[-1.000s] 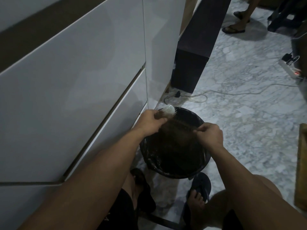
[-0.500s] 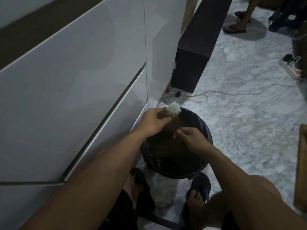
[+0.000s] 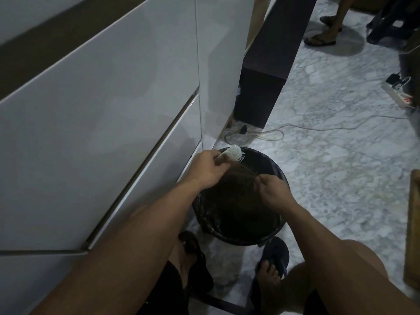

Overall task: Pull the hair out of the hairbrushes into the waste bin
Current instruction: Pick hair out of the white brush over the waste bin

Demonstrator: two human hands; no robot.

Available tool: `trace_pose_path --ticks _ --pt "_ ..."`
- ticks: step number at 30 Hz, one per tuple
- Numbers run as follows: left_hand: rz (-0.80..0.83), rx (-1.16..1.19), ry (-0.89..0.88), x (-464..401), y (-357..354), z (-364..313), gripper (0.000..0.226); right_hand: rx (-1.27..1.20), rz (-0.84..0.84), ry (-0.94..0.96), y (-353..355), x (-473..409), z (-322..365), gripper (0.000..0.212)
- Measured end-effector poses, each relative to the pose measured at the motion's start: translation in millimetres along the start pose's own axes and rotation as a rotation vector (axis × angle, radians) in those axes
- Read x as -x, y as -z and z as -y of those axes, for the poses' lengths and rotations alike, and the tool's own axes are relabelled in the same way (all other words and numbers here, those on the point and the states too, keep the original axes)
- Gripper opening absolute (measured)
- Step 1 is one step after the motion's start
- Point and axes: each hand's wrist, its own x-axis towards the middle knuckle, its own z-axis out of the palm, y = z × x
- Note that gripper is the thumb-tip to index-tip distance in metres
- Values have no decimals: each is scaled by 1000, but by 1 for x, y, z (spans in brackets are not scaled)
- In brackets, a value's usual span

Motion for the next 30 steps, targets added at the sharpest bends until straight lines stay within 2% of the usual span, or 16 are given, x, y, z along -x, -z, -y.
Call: trace_pose_path --ticks 3,5,7,11,14,20,24,26,28,30 --pt "46 42 42 -1 1 3 19 -293 70 76 3 3 3 13" --pt "89 38 51 2 0 1 34 -490 84 72 4 6 7 22" --pt "138 7 26 5 -4 -3 33 -585 88 60 2 9 11 21" --pt "173 3 3 7 -7 -7 26 -459 34 164 -8 12 17 10" --pt "179 -18 19 6 -4 -4 25 -326 -49 171 -10 8 17 17" --pt "225 -26 69 2 2 0 28 -391 -292 -71 3 -7 -1 18" --pt "281 35 102 5 6 -4 18 -449 -456 -250 13 -11 -8 21" --pt "294 60 110 7 7 -8 13 -427 -509 -280 15 -10 -9 24" --pt "299 72 131 9 8 -11 15 -382 -494 -268 15 -9 -9 26" --pt "306 80 172 11 11 -13 18 -390 -386 -197 12 -9 -7 15"
